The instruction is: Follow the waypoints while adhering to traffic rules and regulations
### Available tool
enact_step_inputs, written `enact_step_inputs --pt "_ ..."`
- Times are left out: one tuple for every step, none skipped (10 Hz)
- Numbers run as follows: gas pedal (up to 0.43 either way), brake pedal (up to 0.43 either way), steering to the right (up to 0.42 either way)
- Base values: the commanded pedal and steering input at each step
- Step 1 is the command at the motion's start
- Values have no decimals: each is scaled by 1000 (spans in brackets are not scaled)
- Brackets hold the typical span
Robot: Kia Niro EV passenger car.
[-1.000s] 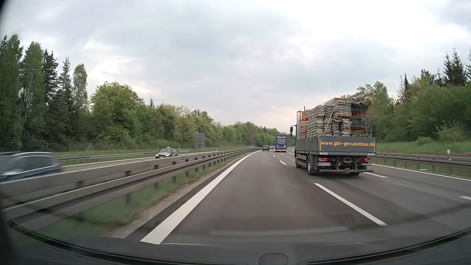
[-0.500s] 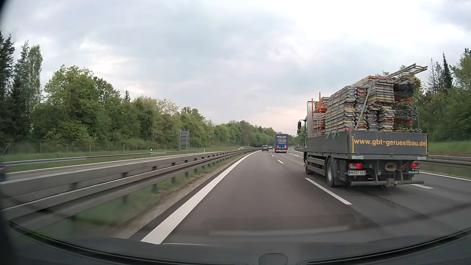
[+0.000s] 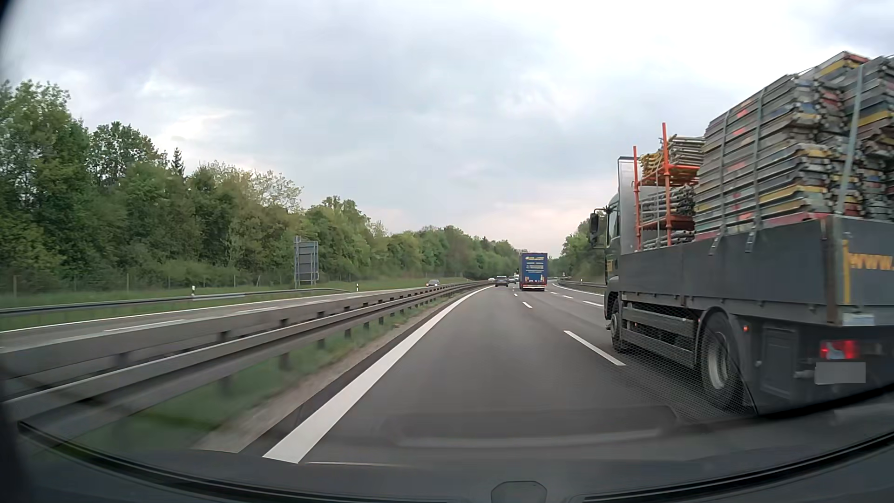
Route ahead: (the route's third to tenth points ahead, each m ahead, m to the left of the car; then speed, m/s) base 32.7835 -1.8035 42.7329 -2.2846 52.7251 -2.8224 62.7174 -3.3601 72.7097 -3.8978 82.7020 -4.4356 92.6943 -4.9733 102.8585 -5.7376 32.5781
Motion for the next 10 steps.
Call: enact_step_inputs --pt "209 0 8" --pt "209 0 8" --pt "220 0 8" --pt "220 0 8" --pt "220 0 8" --pt "220 0 8" --pt "220 0 8" --pt "220 0 8" --pt "220 0 8" --pt "209 0 8"
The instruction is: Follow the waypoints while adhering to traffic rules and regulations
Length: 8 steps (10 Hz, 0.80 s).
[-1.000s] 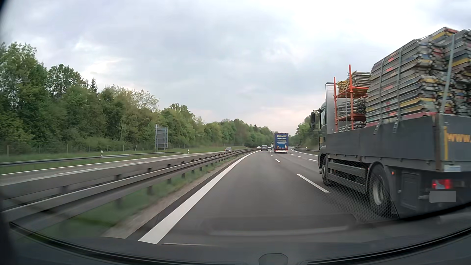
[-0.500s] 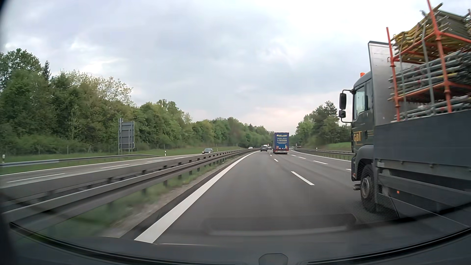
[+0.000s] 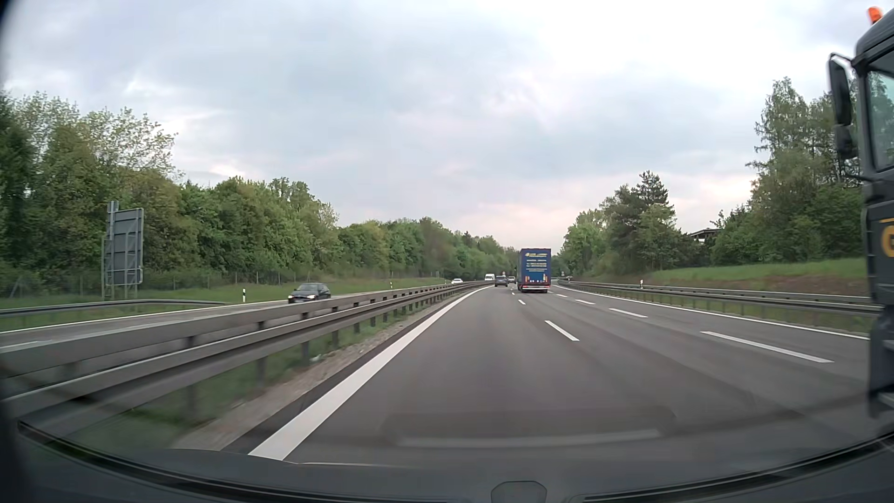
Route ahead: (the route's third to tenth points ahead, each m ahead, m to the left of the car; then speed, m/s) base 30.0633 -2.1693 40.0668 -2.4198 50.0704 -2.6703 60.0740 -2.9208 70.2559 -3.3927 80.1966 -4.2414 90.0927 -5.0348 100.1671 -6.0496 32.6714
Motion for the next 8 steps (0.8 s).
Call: enact_step_inputs --pt "209 0 8" --pt "209 0 8" --pt "209 0 9" --pt "197 0 8" --pt "197 0 8" --pt "189 0 9" --pt "189 0 8" --pt "189 0 8"
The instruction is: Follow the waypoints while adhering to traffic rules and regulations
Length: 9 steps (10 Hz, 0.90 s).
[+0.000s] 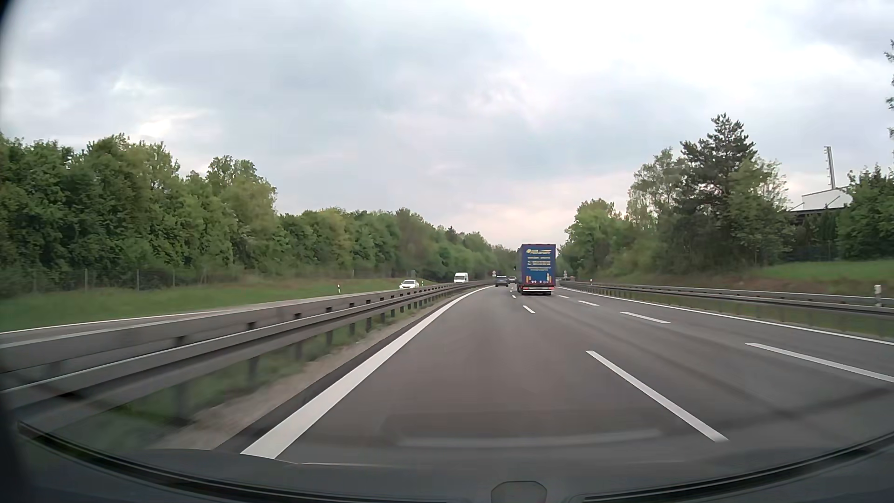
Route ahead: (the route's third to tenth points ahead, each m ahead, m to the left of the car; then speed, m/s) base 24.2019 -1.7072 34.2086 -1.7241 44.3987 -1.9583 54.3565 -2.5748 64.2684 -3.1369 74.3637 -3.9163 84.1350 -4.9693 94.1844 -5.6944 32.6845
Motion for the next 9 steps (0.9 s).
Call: enact_step_inputs --pt "189 0 8" --pt "189 0 8" --pt "189 0 9" --pt "189 0 8" --pt "189 0 8" --pt "189 0 8" --pt "189 0 8" --pt "189 0 8" --pt "189 0 8"
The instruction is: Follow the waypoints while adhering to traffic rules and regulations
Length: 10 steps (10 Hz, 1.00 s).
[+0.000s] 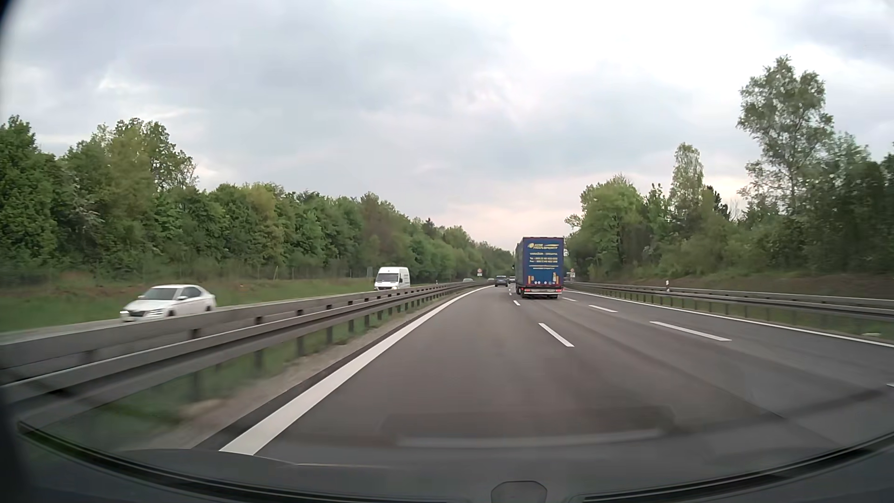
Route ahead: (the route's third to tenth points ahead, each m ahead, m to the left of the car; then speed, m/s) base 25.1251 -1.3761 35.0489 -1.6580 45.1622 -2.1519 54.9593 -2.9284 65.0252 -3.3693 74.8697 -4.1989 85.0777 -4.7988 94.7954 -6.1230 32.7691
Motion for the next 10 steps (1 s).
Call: enact_step_inputs --pt "189 0 8" --pt "189 0 8" --pt "189 0 8" --pt "189 0 8" --pt "189 0 8" --pt "189 0 8" --pt "189 0 7" --pt "189 0 7" --pt "189 0 7" --pt "189 0 7"
